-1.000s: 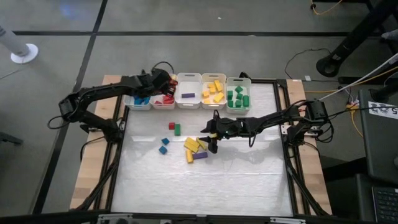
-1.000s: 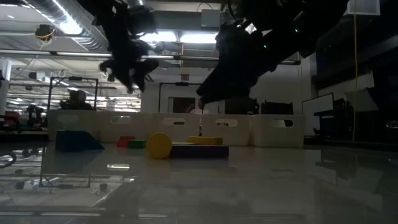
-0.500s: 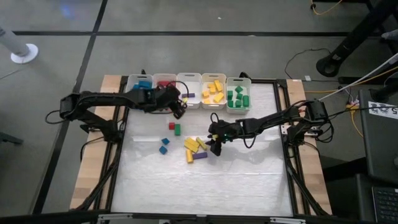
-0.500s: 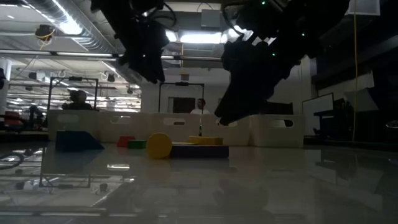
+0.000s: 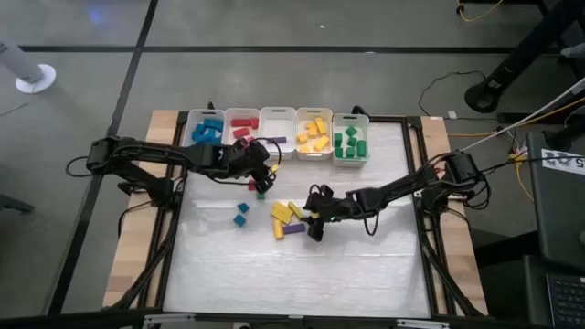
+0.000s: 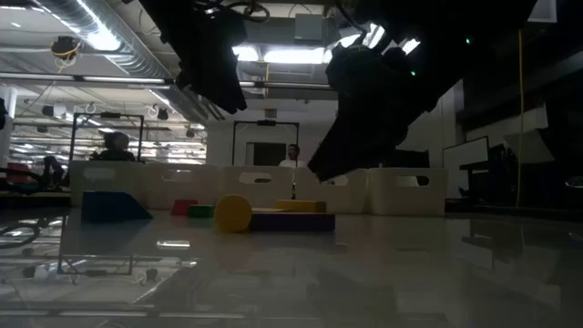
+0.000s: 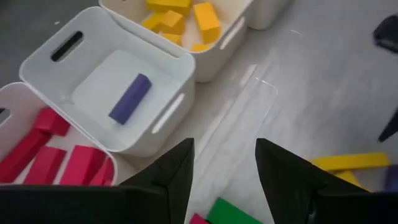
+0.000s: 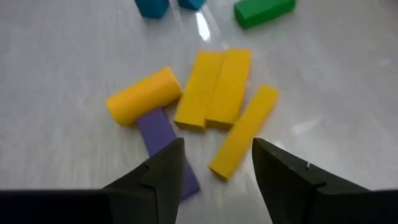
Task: Sort blocks
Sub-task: Put the yellow block into the middle right white bin
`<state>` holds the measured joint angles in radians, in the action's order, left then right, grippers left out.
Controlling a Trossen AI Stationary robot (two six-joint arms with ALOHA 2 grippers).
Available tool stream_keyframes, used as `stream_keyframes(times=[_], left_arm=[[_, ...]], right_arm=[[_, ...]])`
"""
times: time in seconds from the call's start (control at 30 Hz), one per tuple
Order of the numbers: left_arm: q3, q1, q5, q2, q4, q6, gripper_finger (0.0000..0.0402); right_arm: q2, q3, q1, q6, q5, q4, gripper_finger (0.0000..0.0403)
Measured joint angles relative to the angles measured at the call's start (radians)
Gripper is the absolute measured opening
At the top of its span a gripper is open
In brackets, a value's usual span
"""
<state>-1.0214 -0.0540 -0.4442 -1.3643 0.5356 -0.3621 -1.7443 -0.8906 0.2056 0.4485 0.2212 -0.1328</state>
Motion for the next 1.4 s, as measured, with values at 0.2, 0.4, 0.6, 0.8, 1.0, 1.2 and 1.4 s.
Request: stream_keyframes(times=[0.2, 0.4, 0.6, 0.8, 1.0, 1.2, 1.4], left_arm=[[0.0, 0.06, 0.0, 0.0, 0.008, -0.005, 0.0159], [0.0, 0.124, 0.0, 0.0, 0.007, -0.005, 0.0159], [0.0, 0.191, 0.0, 0.0, 0.013, -0.005, 0.0159], [0.0, 0.265, 0.001, 0.0, 0.13, -0.063, 0.0159], [0.0, 0.326, 0.0, 0.0, 0.308, -0.353, 0.0159], [0.0, 0.39, 0.008, 0.0, 0.458, -0.611, 0.0159], [0.0, 0.445, 0.009, 0.0, 0.47, -0.7, 0.0159]], right_arm=[[-0.058, 0.0, 0.004, 0.032, 0.015, -0.034, 0.0188], [-0.114, -0.001, 0.004, 0.034, 0.047, -0.078, 0.0188], [-0.142, 0.0, 0.004, 0.046, 0.095, -0.073, 0.0182], [-0.142, 0.0, 0.004, 0.045, 0.111, -0.094, 0.011], [-0.133, 0.0, -0.005, -0.004, 0.108, -0.099, 0.0055], [-0.079, -0.041, -0.04, -0.083, 0.101, -0.025, 0.0055], [-0.021, -0.151, -0.11, -0.271, 0.149, 0.159, 0.0073]])
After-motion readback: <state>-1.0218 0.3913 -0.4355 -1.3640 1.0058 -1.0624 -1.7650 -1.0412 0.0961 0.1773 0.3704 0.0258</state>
